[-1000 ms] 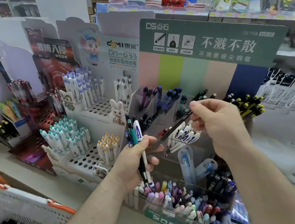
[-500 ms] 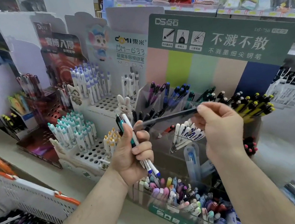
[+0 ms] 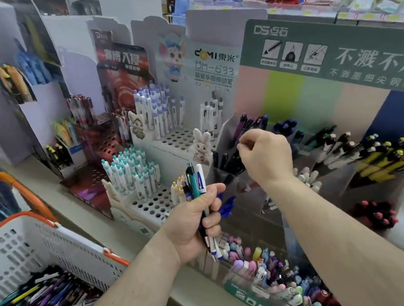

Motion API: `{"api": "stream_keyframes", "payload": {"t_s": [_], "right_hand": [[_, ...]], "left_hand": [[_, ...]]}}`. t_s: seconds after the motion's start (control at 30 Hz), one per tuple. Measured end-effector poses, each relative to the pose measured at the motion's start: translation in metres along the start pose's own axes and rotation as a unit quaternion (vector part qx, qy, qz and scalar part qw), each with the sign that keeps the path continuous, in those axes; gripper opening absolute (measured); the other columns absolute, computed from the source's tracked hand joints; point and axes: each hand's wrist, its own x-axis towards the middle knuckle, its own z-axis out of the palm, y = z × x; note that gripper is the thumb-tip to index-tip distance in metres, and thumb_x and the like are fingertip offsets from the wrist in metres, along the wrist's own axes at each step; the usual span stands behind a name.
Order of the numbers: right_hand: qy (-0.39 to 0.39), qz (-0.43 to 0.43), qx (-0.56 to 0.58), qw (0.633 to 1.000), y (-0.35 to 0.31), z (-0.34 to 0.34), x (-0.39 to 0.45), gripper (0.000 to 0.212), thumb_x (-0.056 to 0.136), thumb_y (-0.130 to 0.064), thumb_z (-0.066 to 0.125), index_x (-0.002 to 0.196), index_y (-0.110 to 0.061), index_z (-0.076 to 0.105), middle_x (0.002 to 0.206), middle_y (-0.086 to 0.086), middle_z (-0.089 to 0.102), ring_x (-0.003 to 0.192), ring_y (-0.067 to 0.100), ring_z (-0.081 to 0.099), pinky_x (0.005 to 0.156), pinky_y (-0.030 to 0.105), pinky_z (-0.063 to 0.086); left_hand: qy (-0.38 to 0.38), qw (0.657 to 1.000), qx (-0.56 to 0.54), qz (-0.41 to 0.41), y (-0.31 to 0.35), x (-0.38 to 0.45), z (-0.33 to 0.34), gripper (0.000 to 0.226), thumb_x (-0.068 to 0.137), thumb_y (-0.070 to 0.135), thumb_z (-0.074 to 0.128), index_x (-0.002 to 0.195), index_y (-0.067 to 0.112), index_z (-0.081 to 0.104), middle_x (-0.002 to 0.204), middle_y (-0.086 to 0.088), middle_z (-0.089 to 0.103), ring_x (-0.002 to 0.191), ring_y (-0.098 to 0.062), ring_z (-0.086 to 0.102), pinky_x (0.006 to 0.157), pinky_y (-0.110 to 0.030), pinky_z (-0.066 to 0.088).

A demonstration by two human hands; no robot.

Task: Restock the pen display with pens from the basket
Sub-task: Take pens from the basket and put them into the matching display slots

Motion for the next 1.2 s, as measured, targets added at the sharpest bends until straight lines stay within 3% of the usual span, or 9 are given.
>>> {"api": "stream_keyframes", "payload": {"t_s": [0.1, 0.2, 0.37, 0.47, 0.63, 0.77, 0.9, 1.03, 1.2], "right_hand": [[-0.111, 0.033, -0.043, 0.992, -0.008, -0.002, 0.005, 0.025, 0.087, -0.015, 0.056, 0.099, -0.021, 0.078, 0.091, 0.003, 0.076, 0.088, 0.028, 0.066, 0.079, 0.040, 0.057], [-0.097, 0.038, -0.023, 0.994, -0.011, -0.009, 0.007, 0.028, 0.083, -0.012, 0.054, 0.095, -0.020, 0.079, 0.090, 0.003, 0.075, 0.087, 0.032, 0.064, 0.080, 0.041, 0.056], [-0.157, 0.076, 0.149, 0.973, -0.031, -0.024, -0.025, 0.017, 0.087, -0.038, 0.072, 0.080, -0.022, 0.073, 0.074, -0.009, 0.069, 0.073, 0.010, 0.064, 0.063, 0.025, 0.050], [-0.239, 0.137, 0.266, 0.924, -0.029, -0.026, -0.045, 0.026, 0.088, -0.041, 0.073, 0.079, -0.016, 0.073, 0.072, -0.002, 0.071, 0.070, 0.016, 0.069, 0.066, 0.036, 0.062], [-0.166, 0.192, 0.333, 0.908, -0.011, -0.042, -0.061, 0.021, 0.093, -0.027, 0.069, 0.079, -0.011, 0.072, 0.070, 0.007, 0.068, 0.056, 0.014, 0.062, 0.057, 0.032, 0.055], [-0.003, 0.217, 0.395, 0.893, 0.010, -0.065, -0.070, 0.020, 0.096, -0.019, 0.064, 0.079, -0.013, 0.073, 0.060, 0.002, 0.064, 0.050, 0.011, 0.050, 0.049, 0.024, 0.043], [0.124, 0.269, 0.446, 0.845, 0.028, -0.081, -0.078, 0.020, 0.098, -0.014, 0.062, 0.081, -0.016, 0.072, 0.061, -0.003, 0.066, 0.054, 0.008, 0.054, 0.054, 0.021, 0.050], [0.158, 0.306, 0.439, 0.830, 0.040, -0.085, -0.088, 0.019, 0.098, -0.016, 0.061, 0.083, -0.015, 0.073, 0.062, -0.004, 0.065, 0.055, 0.007, 0.055, 0.056, 0.021, 0.050], [0.138, 0.334, 0.457, 0.813, 0.050, -0.094, -0.097, 0.018, 0.097, -0.014, 0.062, 0.087, -0.010, 0.076, 0.062, -0.003, 0.061, 0.061, 0.013, 0.052, 0.058, 0.024, 0.047]], "left_hand": [[-0.009, 1.000, 0.019, 0.003, 0.003, -0.003, -0.002, 0.025, 0.083, 0.024, 0.058, 0.103, 0.009, 0.061, 0.063, 0.003, 0.049, 0.040, -0.004, 0.033, 0.038, -0.017, 0.029], [-0.012, 0.999, 0.030, 0.001, 0.003, -0.004, -0.003, 0.025, 0.083, 0.024, 0.058, 0.103, 0.008, 0.061, 0.063, 0.002, 0.050, 0.040, -0.005, 0.034, 0.039, -0.017, 0.029], [-0.040, 0.997, 0.068, -0.024, -0.001, -0.003, 0.002, 0.019, 0.082, 0.024, 0.059, 0.092, 0.012, 0.071, 0.063, 0.001, 0.050, 0.041, -0.006, 0.035, 0.040, -0.018, 0.026], [-0.062, 0.992, 0.093, -0.051, -0.005, -0.002, 0.007, 0.021, 0.083, 0.029, 0.060, 0.090, 0.013, 0.070, 0.067, -0.001, 0.055, 0.041, -0.006, 0.038, 0.039, -0.018, 0.029], [-0.060, 0.992, 0.074, -0.083, -0.013, -0.001, 0.016, 0.041, 0.087, 0.046, 0.050, 0.099, 0.016, 0.076, 0.087, -0.012, 0.071, 0.046, -0.011, 0.056, 0.040, -0.019, 0.046], [-0.002, 0.990, 0.102, -0.101, -0.014, 0.004, 0.018, 0.035, 0.099, 0.038, 0.046, 0.112, 0.011, 0.065, 0.101, -0.018, 0.073, 0.057, -0.017, 0.067, 0.047, -0.022, 0.054], [0.019, 0.989, 0.103, -0.102, -0.017, 0.010, 0.019, 0.030, 0.092, 0.033, 0.055, 0.109, 0.009, 0.064, 0.078, -0.011, 0.070, 0.043, -0.012, 0.055, 0.036, -0.019, 0.040], [-0.029, 0.996, 0.019, -0.083, -0.022, 0.014, 0.031, 0.026, 0.080, 0.027, 0.059, 0.098, 0.009, 0.063, 0.065, -0.003, 0.062, 0.038, -0.006, 0.046, 0.033, -0.015, 0.028], [-0.088, 0.986, -0.127, -0.066, -0.027, 0.023, 0.042, 0.043, 0.047, 0.027, 0.097, 0.082, 0.015, 0.075, 0.066, 0.002, 0.065, 0.039, -0.004, 0.047, 0.031, -0.014, 0.030]]}}
